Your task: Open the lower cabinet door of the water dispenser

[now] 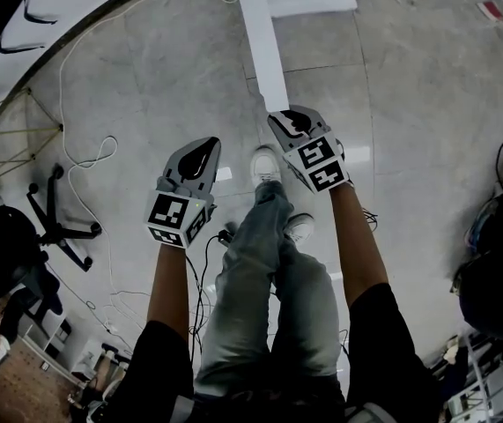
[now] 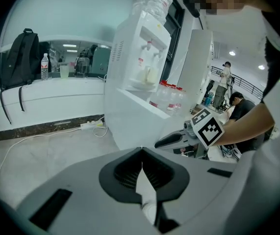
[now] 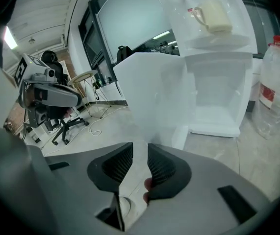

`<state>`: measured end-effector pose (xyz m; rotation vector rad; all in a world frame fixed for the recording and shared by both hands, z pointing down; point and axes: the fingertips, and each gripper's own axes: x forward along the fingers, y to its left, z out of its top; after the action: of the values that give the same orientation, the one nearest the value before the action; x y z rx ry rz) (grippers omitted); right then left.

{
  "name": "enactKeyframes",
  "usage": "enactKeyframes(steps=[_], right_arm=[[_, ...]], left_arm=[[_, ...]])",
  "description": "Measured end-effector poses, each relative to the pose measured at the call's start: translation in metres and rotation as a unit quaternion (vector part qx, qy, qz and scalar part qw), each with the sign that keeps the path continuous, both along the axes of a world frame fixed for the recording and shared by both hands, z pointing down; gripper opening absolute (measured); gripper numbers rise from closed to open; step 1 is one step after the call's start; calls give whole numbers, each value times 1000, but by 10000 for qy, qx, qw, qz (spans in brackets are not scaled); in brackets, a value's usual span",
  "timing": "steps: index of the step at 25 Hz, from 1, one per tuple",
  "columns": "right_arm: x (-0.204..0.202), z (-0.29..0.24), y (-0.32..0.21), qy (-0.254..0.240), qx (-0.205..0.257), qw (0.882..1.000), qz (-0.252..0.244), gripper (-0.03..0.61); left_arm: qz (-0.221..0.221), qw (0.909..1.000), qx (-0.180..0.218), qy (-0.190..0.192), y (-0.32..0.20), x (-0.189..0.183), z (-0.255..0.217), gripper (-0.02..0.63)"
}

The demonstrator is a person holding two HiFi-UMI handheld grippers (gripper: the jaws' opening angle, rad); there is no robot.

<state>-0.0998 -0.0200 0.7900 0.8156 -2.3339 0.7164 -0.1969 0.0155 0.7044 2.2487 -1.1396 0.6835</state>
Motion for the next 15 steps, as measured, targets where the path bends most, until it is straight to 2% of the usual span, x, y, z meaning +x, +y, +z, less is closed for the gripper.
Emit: enactKeyframes(steps=[10,15], right_arm=[[-18,2,5,64,-31,9998,-209,126],[-22,-20,5,-48,-11,9999,-139,124]], left_arm=[[-98,9999,-60,25,10,-12,-5,12],[-133,9998,-87,106,12,-12,-19,12]])
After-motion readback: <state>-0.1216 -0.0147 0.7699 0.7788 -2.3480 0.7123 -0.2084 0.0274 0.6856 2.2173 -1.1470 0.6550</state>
